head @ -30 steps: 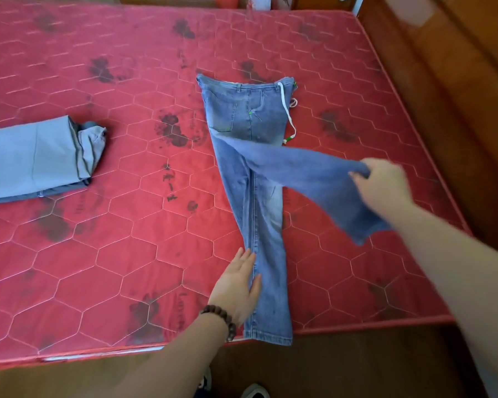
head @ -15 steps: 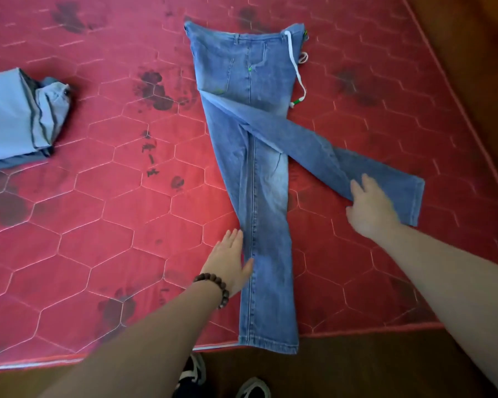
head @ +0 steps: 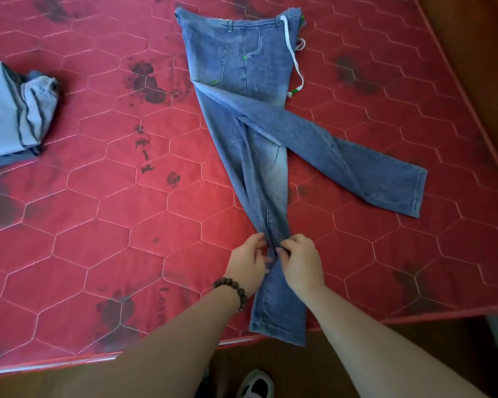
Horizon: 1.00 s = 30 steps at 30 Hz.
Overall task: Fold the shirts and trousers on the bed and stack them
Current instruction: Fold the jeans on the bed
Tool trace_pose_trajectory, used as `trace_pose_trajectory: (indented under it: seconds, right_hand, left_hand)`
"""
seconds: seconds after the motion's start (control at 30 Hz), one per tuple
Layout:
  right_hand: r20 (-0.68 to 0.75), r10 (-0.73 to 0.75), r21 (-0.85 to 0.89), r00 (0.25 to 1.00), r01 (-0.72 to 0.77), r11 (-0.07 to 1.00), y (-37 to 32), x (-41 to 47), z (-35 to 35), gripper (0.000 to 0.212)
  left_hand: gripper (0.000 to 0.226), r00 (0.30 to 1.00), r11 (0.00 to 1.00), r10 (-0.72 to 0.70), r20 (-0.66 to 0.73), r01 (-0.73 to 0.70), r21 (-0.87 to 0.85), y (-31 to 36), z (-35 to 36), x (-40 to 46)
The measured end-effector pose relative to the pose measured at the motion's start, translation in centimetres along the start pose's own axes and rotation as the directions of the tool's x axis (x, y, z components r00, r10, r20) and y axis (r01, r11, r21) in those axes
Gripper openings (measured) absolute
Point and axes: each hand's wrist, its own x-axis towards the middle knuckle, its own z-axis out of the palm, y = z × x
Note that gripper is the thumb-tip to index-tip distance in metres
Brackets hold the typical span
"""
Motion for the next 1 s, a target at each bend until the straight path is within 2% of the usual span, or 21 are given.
trace_pose_trajectory:
  seconds: [0.1, 0.2, 0.3, 0.47, 0.53, 0.6, 0.67, 0.77, 0.9, 1.0]
  right_hand:
    - [0.009, 0.112, 0.168, 0.994, -0.112, 0.979, -0.1, -0.1, -0.7, 0.020]
    - [0.112, 0.213, 0.392, 0.971, -0.240, 0.888, 0.0, -0.4, -1.2, 0.019]
    - [0.176, 0.308, 0.496, 0.935, -0.354, 0.793, 0.0, -1.1, -1.7, 0.013]
    - [0.356, 0.317, 0.664, 0.879, -0.476, 0.577, -1.6, -3.7, -2.9, 0.019]
    - [0.421, 0.334, 0.684, 0.844, -0.536, 0.494, -2.2, -4.8, -3.1, 0.020]
    - [0.473, 0.352, 0.663, 0.807, -0.590, 0.461, -2.7, -5.4, -2.8, 0.020]
    - [0.487, 0.361, 0.641, 0.795, -0.606, 0.471, -3.0, -5.6, -2.6, 0.019]
    - [0.469, 0.353, 0.591, 0.810, -0.584, 0.556, -3.4, -5.5, -2.3, 0.020]
    - [0.406, 0.314, 0.526, 0.858, -0.500, 0.688, -3.9, -6.0, -2.0, 0.017]
    - [0.371, 0.296, 0.522, 0.880, -0.461, 0.717, -4.1, -6.3, -2.0, 0.015]
  left_hand:
    - [0.035, 0.995, 0.992, -0.030, -0.097, 0.041, 0.116, 0.1, 0.6, 0.5]
    - [0.022, 0.991, 0.989, -0.131, -0.037, 0.133, 0.068, 0.2, 1.3, 0.6]
    - [0.017, 0.987, 0.986, -0.163, 0.007, 0.163, 0.034, 0.9, 1.5, -0.1]
    - [0.031, 0.963, 0.963, -0.268, -0.005, 0.268, -0.012, 2.0, 1.1, -1.9]
    - [0.036, 0.942, 0.941, -0.336, 0.014, 0.336, -0.045, 2.3, 0.8, -2.5]
    - [0.033, 0.940, 0.940, -0.338, 0.042, 0.339, -0.023, 2.5, 0.6, -3.0]
    - [0.029, 0.951, 0.952, -0.307, 0.030, 0.306, 0.011, 2.5, 0.6, -3.3]
    - [0.038, 0.950, 0.951, -0.308, -0.054, 0.309, 0.010, 2.1, 0.3, -3.5]
    - [0.044, 0.939, 0.952, -0.305, -0.156, 0.296, -0.080, 1.3, 0.0, -4.1]
    - [0.043, 0.932, 0.941, -0.324, -0.161, 0.300, -0.158, 1.3, 0.1, -4.8]
